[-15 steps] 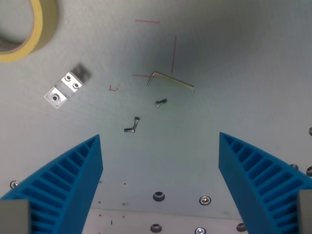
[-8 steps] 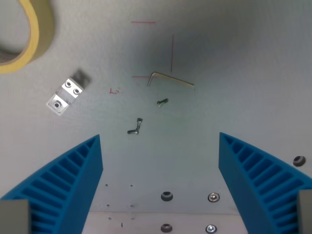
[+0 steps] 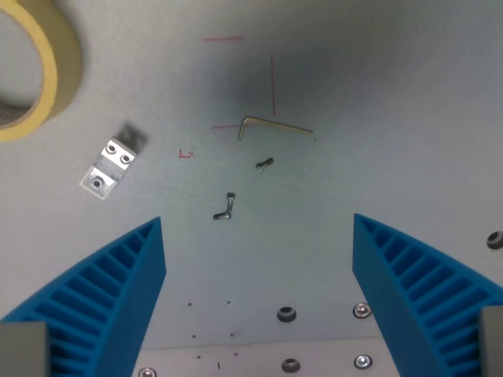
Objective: Rotate around gripper positive z
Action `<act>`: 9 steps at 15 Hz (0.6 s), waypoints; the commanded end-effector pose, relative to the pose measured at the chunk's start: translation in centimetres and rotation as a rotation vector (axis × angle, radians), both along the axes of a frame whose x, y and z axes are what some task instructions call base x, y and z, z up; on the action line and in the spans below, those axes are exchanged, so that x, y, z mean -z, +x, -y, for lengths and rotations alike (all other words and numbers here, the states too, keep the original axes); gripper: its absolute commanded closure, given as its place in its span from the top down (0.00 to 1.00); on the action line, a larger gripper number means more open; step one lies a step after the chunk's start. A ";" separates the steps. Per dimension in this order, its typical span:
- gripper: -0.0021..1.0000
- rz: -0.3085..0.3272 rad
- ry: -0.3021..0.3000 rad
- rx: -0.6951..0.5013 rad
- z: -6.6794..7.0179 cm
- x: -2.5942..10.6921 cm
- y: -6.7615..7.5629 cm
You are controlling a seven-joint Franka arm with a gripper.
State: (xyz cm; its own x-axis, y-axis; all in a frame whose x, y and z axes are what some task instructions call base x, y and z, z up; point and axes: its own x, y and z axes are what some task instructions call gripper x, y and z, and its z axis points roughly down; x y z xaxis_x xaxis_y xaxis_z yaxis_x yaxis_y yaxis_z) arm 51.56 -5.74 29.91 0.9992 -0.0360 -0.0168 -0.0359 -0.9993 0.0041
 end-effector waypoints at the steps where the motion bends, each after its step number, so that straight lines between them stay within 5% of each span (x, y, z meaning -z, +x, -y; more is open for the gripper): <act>1: 1.00 0.006 -0.003 0.166 0.0 -0.2 0.0; 9: 1.00 0.006 -0.004 0.272 0.0 -0.2 0.0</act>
